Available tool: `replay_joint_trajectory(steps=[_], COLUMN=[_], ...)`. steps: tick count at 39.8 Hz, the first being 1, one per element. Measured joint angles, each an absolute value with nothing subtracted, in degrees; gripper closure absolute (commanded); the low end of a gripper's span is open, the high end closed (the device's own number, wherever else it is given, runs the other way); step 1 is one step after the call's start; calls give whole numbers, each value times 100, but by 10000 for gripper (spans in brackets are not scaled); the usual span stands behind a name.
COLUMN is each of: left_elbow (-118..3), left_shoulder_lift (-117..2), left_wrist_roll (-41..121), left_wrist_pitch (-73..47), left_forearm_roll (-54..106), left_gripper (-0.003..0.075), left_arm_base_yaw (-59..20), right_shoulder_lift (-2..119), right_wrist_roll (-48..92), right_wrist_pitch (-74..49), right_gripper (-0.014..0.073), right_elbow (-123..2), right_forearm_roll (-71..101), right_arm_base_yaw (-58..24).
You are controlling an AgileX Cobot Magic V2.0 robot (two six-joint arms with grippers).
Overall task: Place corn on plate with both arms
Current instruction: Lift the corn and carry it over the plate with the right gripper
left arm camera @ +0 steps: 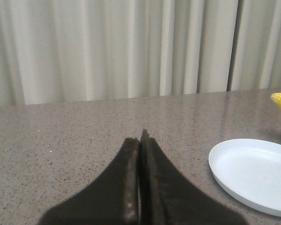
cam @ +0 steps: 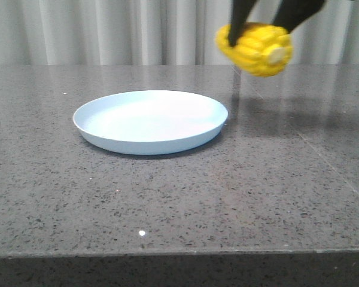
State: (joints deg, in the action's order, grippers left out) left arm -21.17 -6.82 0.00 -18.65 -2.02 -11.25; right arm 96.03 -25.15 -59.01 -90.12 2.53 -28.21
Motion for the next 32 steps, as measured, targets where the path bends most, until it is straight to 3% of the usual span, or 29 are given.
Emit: replay_joint_trajectory(steps=[13,32], left_elbow=[-2117,-2117], left_shoulder_lift=[-682,-682], left_wrist_roll=[0,0], left_wrist_pitch=[-1865,-1861], left_forearm_roll=[-202,-202], left_gripper=[741,741], left_arm_base_yaw=[-1125,-1125], right_shoulder_lift=[10473,10831], right_wrist_roll=[-3215,-3602], right_wrist_pitch=[-5790,-5480], right_gripper=[493,493], right_elbow=[-9709,-9733], right_forearm_roll=[186,127], right_arm_base_yaw=[-3689,-3772])
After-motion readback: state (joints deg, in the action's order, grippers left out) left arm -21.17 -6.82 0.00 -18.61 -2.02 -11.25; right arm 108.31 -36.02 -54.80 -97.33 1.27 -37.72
